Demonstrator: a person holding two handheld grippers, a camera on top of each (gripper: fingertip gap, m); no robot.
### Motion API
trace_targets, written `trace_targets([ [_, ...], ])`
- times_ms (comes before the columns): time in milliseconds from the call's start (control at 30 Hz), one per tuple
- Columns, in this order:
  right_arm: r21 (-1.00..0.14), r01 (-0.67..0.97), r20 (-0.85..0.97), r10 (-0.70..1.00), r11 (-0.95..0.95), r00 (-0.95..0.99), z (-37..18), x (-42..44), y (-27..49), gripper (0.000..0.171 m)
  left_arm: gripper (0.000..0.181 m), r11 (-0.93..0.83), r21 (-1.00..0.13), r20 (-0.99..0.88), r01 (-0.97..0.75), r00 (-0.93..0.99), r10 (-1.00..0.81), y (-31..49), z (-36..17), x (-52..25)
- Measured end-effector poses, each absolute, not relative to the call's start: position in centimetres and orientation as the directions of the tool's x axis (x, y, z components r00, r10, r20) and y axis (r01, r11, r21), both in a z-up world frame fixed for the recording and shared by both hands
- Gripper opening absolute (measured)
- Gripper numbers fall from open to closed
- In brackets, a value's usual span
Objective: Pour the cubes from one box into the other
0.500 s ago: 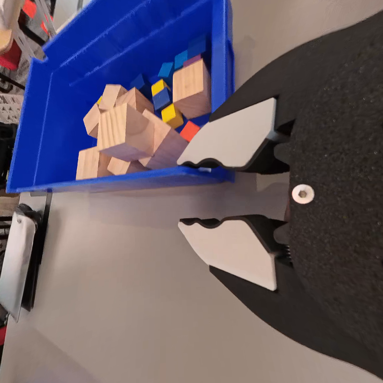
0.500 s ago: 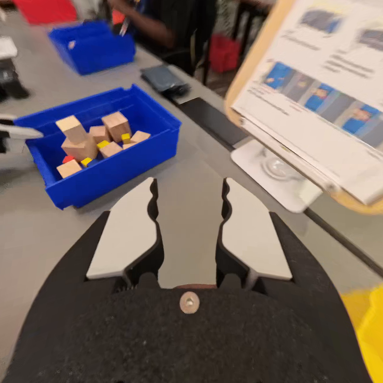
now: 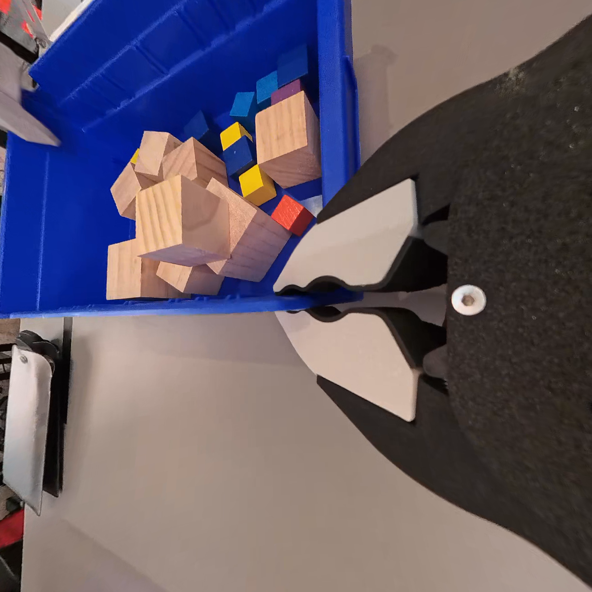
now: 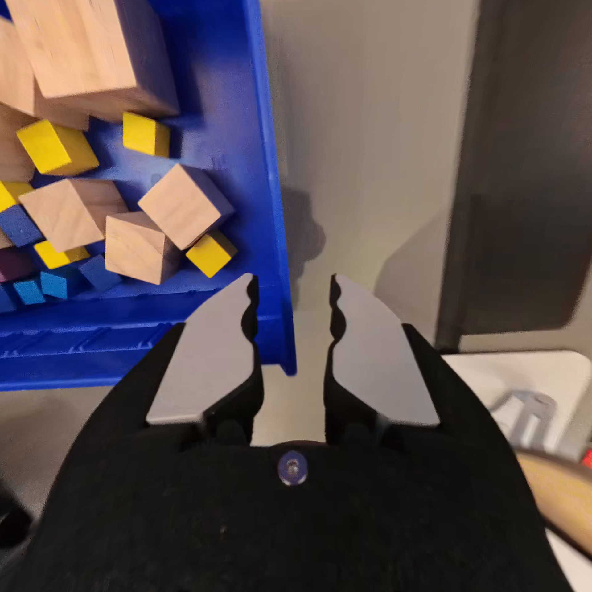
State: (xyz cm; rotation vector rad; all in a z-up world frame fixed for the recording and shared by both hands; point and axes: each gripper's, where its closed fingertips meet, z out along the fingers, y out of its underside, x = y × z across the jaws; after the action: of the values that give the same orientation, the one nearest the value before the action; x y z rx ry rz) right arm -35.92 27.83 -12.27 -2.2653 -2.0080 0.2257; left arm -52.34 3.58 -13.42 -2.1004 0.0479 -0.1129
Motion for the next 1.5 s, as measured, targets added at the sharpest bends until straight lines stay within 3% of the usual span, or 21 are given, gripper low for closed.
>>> trace_targets([
  [67, -0.113, 0.990, -0.137, 0.988, -0.085, 0.069, -13.3, -36.0, 26.8, 0.006, 0.003, -0.513, -0.858, 0.057, 0.008, 0.995, -0.080, 3.7, -13.4, -52.3],
  [100, -0.119, 0.989, -0.119, 0.990, -0.092, 0.078, -13.2, -36.2, 27.1, 0.004, 0.003, -0.516, -0.856, 0.054, 0.005, 0.995, -0.080, 3.7, -13.4, -52.3],
  [267, -0.145, 0.988, -0.064, 0.997, -0.044, 0.035, -12.3, -35.3, 26.9, 0.003, 0.002, -0.511, -0.859, -0.002, -0.035, 0.998, -0.066, 4.1, -12.0, -51.8],
  [367, -0.188, 0.981, -0.024, 0.999, -0.048, 0.045, -9.4, -33.7, 27.0, 0.003, 0.002, -0.475, -0.876, -0.060, -0.088, 0.996, -0.073, 4.3, -9.6, -50.5],
  [567, -0.150, 0.981, 0.043, 0.991, -0.120, 0.128, -2.9, -25.3, 26.7, 0.003, 0.002, -0.425, -0.899, -0.024, -0.101, 0.983, -0.183, 6.2, -5.1, -44.5],
  [867, -0.161, 0.898, 0.132, 0.893, -0.409, 0.431, 6.0, -0.6, 24.6, 0.003, 0.002, -0.324, -0.920, -0.027, -0.221, 0.860, -0.509, 11.7, 1.0, -25.3],
  [1133, -0.149, 0.698, 0.141, 0.683, -0.700, 0.716, 7.8, 23.3, 24.0, 0.003, 0.002, -0.281, -0.884, -0.042, -0.374, 0.661, -0.749, 18.4, 2.5, -4.1],
  [1300, -0.235, 0.592, 0.189, 0.561, -0.771, 0.806, 7.9, 32.6, 24.9, 0.003, 0.002, -0.205, -0.869, -0.116, -0.450, 0.588, -0.800, 22.7, 1.9, 5.1],
  [1500, -0.402, 0.565, 0.272, 0.495, -0.721, 0.825, 6.2, 36.3, 26.5, 0.003, 0.002, -0.058, -0.890, -0.246, -0.453, 0.584, -0.774, 26.3, 0.7, 8.5],
])
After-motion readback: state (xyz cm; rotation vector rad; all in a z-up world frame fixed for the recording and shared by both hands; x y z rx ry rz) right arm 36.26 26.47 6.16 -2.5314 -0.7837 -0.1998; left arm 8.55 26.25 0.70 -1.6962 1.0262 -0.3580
